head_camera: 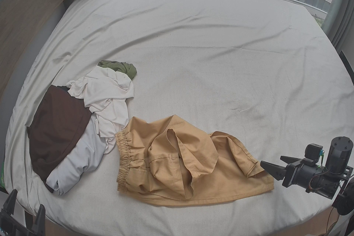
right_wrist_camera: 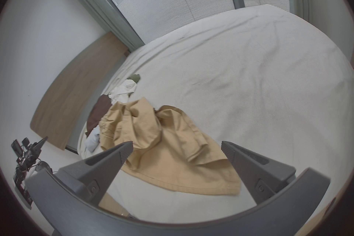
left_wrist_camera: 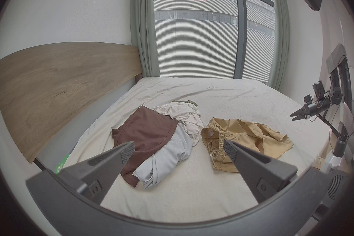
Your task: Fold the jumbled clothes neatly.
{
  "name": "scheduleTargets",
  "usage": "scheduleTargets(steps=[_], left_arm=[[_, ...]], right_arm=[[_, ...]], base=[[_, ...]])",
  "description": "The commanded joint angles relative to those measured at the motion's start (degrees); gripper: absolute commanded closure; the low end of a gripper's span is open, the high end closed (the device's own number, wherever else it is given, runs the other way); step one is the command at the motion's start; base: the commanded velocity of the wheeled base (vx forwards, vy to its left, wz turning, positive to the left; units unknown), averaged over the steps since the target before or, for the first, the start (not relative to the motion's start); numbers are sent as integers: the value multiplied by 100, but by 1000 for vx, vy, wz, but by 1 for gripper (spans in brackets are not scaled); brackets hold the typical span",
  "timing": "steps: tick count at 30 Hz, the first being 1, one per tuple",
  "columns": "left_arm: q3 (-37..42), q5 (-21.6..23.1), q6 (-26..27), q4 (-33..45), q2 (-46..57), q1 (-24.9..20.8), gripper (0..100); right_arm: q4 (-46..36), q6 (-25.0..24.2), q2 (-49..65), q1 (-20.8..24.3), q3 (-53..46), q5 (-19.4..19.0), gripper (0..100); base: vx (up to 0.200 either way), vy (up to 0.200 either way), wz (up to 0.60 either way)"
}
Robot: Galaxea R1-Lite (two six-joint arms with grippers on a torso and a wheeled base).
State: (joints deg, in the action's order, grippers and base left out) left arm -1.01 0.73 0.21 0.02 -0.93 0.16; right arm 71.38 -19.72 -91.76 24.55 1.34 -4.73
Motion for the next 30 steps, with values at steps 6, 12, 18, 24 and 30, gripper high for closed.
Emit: scheduleTargets(steps=[6, 12, 18, 24, 30], left_arm=[[101, -12, -12, -2, 93, -7, 0], [101, -12, -30, -2, 93, -7, 0], [101, -12, -30, -2, 93, -7, 0], [101, -12, -47, -2, 93, -7, 0], [101, -12, -30, -2, 93, -7, 0]], right_arm=[[465, -31, -422, 1122, 543, -10, 0], [755, -40, -888, 1649, 921, -10, 0], [781, -67, -1397, 1975, 1395, -54, 0], [746, -128, -1828, 2282, 1835, -81, 0], [737, -146, -2118, 2352, 2063, -274, 0]], base=[[0, 0, 0], [0, 0, 0], [0, 0, 0], [0, 0, 0], [0, 0, 0]])
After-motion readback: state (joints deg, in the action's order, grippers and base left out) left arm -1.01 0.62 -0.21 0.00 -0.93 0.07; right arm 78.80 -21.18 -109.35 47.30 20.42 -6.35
